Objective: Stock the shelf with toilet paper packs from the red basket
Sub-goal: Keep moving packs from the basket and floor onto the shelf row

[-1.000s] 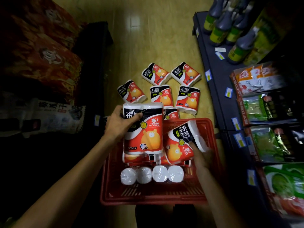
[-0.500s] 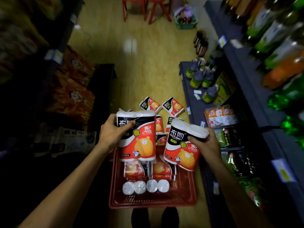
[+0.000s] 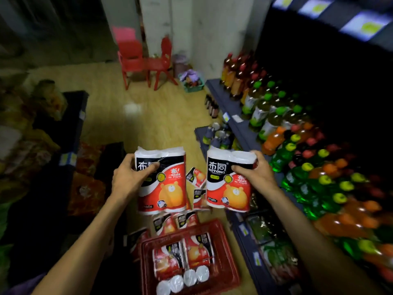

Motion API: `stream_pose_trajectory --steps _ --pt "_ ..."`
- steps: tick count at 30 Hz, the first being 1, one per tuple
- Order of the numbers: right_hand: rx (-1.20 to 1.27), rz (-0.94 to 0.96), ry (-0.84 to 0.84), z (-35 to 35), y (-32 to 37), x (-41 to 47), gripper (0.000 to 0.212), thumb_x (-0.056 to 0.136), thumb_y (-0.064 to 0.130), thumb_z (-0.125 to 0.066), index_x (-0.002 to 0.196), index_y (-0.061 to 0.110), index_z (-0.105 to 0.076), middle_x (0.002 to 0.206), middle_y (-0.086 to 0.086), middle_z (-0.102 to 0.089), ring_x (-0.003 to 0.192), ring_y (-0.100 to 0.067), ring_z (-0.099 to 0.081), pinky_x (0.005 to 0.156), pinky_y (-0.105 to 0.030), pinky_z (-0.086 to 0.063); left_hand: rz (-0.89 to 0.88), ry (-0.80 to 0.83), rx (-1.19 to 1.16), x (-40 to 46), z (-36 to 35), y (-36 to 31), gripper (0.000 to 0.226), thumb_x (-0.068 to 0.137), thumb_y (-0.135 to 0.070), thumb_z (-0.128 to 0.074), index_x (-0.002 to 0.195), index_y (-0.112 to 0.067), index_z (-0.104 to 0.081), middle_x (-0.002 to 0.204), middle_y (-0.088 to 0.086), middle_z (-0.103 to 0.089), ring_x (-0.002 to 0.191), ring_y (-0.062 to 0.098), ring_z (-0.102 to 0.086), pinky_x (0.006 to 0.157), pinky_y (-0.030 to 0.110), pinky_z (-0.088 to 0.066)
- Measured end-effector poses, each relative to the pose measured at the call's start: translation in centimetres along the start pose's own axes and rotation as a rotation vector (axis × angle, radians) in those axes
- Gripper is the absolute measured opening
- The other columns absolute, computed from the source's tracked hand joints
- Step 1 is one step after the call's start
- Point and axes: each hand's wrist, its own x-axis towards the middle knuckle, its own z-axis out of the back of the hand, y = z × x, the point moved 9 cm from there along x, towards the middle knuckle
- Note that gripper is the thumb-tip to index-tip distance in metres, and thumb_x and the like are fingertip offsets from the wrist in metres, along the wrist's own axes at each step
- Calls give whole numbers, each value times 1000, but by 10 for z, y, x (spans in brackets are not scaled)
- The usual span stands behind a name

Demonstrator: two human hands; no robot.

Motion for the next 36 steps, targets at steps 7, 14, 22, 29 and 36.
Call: stream_pose_trajectory --steps 7,14,22,29,36 --pt "-82 80 -258 125 131 -71 53 69 36 -83 109 30 -49 90 21 -59 80 1 -59 66 -20 -47 -255 181 -112 -3 0 -173 60 65 -51 -83 114 -24 -62 103 0 -71 90 16 -67 77 33 -54" --pt "-106 93 -566 273 220 -184 52 63 47 -81 105 36 -52 101 13 -66 93 -8 -63 78 -30 -52 -523 361 -243 -53 -13 -350 68 57 -59 -83 112 -26 -61 102 -2 -71 88 17 -69 77 38 -57" --pt "-65 118 -816 416 263 -326 47 67 36 -83 105 28 -57 100 10 -70 88 -10 -68 74 -31 -57 -755 506 -355 -164 -50 -505 66 54 -71 -76 104 -31 -61 95 -7 -71 89 15 -68 81 46 -57" --pt "-63 63 -961 506 250 -407 58 63 41 -83 112 24 -57 104 4 -69 91 -16 -68 86 -42 -56 -889 566 -390 -254 -84 -586 57 64 -59 -79 104 -23 -60 91 -9 -69 87 15 -67 76 43 -58" --pt "38 36 -999 549 224 -412 53 58 45 -84 102 30 -59 102 2 -71 89 -21 -70 87 -46 -56 -871 651 -406 -268 -140 -635 55 68 -51 -80 108 -21 -56 98 -4 -68 89 14 -67 79 42 -59"
